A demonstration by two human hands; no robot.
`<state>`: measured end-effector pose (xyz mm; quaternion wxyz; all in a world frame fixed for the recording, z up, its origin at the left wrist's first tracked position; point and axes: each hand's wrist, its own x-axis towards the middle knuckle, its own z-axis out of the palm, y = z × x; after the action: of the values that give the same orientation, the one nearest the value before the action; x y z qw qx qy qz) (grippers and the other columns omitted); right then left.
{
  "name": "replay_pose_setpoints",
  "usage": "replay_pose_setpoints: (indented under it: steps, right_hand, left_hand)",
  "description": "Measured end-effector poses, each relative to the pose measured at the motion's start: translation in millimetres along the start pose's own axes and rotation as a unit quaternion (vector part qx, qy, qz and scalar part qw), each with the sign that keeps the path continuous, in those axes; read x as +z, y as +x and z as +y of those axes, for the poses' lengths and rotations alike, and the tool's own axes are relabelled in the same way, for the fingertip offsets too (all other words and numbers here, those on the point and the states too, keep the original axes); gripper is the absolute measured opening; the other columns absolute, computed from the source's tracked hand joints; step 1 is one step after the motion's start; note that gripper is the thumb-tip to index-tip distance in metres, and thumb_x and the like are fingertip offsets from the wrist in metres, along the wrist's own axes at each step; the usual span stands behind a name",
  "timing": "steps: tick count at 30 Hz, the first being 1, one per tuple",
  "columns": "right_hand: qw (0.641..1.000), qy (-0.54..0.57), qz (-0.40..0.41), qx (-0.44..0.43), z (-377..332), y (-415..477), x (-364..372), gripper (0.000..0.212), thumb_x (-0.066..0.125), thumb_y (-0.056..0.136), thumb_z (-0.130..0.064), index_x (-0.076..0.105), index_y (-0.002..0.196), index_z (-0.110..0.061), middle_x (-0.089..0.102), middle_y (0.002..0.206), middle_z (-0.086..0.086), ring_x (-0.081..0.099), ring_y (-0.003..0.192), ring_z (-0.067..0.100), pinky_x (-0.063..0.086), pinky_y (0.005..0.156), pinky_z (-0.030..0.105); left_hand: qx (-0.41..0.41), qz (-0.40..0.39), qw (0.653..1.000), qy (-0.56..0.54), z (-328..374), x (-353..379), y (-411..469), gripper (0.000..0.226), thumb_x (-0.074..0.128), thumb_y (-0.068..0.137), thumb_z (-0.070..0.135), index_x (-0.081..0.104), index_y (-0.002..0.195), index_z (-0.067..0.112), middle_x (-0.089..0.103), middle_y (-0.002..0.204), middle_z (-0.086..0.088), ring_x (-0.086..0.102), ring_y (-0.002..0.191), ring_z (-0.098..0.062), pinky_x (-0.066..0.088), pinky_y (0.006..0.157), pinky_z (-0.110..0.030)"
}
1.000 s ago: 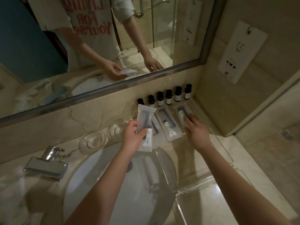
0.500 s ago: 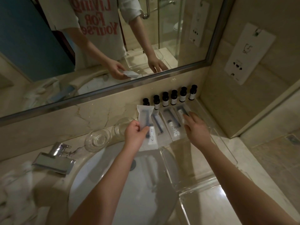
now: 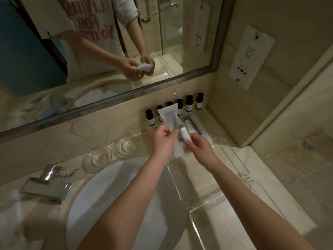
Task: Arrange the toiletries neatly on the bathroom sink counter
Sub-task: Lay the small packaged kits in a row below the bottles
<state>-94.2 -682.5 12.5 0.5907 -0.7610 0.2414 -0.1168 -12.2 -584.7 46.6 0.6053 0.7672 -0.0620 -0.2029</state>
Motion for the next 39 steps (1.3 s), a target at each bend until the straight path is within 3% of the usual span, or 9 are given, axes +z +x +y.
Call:
replay_pose_setpoints:
  steps: [3,6,10,14,19,22,27,32,39]
  right_hand:
    - [0.999,-0.036,0.024,0.01,3.7,2.9,-18.3,0.011,0.055,0.092,-0.012,0.059,0.083,-0.014,0.056,0.071,-0.002,0.051,0.06,0.001,0.039,0.055,0.016]
    - [0.994,-0.081,0.065,0.044,14.1,11.5,-45.1,0.013,0.055,0.093,-0.017,0.058,0.085,-0.008,0.059,0.074,0.005,0.055,0.062,0.011,0.039,0.057,0.024]
    - [0.974,-0.174,0.114,0.09,29.4,30.9,-85.2,0.018,0.053,0.093,-0.023,0.055,0.082,-0.009,0.061,0.077,0.01,0.058,0.074,0.027,0.038,0.061,0.031]
    - [0.952,-0.258,0.091,0.138,36.9,51.3,-109.0,0.021,0.049,0.094,-0.023,0.059,0.087,-0.006,0.064,0.084,0.015,0.059,0.078,0.031,0.042,0.067,0.033]
    - [0.916,-0.361,0.04,0.172,43.1,66.7,-109.0,0.038,0.045,0.095,-0.038,0.061,0.107,-0.005,0.066,0.095,0.016,0.062,0.089,0.033,0.051,0.077,0.04]
    - [0.888,-0.437,0.069,0.123,46.3,64.6,-101.6,0.041,0.044,0.095,-0.04,0.053,0.121,-0.01,0.063,0.102,0.016,0.062,0.087,0.033,0.053,0.071,0.039]
    - [0.901,-0.433,0.015,-0.014,54.8,64.0,-87.9,0.05,0.039,0.097,-0.029,0.027,0.146,-0.027,0.049,0.134,0.015,0.061,0.098,0.037,0.054,0.078,0.043]
    - [0.891,-0.453,-0.018,-0.021,64.8,72.4,-79.4,0.05,0.039,0.098,-0.024,0.028,0.147,-0.028,0.016,0.159,0.006,0.052,0.123,0.031,0.048,0.094,0.036]
    - [0.888,-0.456,-0.039,-0.051,63.4,78.0,-82.8,0.05,0.04,0.098,-0.021,0.03,0.146,-0.028,0.015,0.159,0.007,0.046,0.129,0.029,0.044,0.098,0.033]
  left_hand:
    - [0.009,-0.027,0.998,0.063,-1.6,7.6,7.3,0.027,0.062,0.088,0.016,0.043,0.068,0.017,0.047,0.065,0.002,0.045,0.059,-0.011,0.037,0.056,-0.022]
    - [0.024,-0.051,0.988,0.143,-8.2,8.9,17.5,0.007,0.061,0.088,0.017,0.061,0.093,0.013,0.064,0.093,-0.002,0.061,0.089,-0.018,0.05,0.079,-0.027]
    - [0.095,-0.088,0.922,0.366,-14.5,3.8,27.2,0.036,0.056,0.092,0.025,0.055,0.125,0.011,0.062,0.121,-0.007,0.058,0.104,-0.021,0.046,0.089,-0.031]
    - [0.166,-0.15,0.833,0.506,-15.3,13.4,35.3,0.05,0.049,0.094,0.031,0.04,0.141,0.015,0.034,0.151,-0.006,0.028,0.141,-0.024,0.028,0.114,-0.042]
    - [0.154,-0.209,0.76,0.596,-17.1,32.0,37.7,0.062,0.045,0.094,0.042,0.022,0.148,0.021,0.007,0.16,-0.007,0.0,0.148,-0.025,0.015,0.117,-0.048]
    - [0.153,-0.202,0.766,0.59,-24.5,32.2,35.7,0.066,0.044,0.094,0.044,0.016,0.15,0.02,0.003,0.16,-0.008,-0.004,0.148,-0.025,0.012,0.118,-0.048]
    - [0.122,-0.145,0.797,0.573,-40.2,13.4,31.0,0.066,0.04,0.095,0.045,0.012,0.15,0.02,-0.005,0.16,-0.01,-0.01,0.148,-0.026,0.008,0.119,-0.046]
    - [0.089,-0.174,0.808,0.555,-53.4,-5.5,27.8,0.065,0.037,0.097,0.044,0.006,0.151,0.025,-0.01,0.16,-0.009,-0.018,0.146,-0.026,0.006,0.119,-0.048]
    - [0.089,-0.186,0.801,0.562,-53.8,-7.6,29.2,0.067,0.038,0.097,0.042,0.003,0.151,0.024,-0.012,0.16,-0.006,-0.022,0.145,-0.023,0.006,0.121,-0.047]
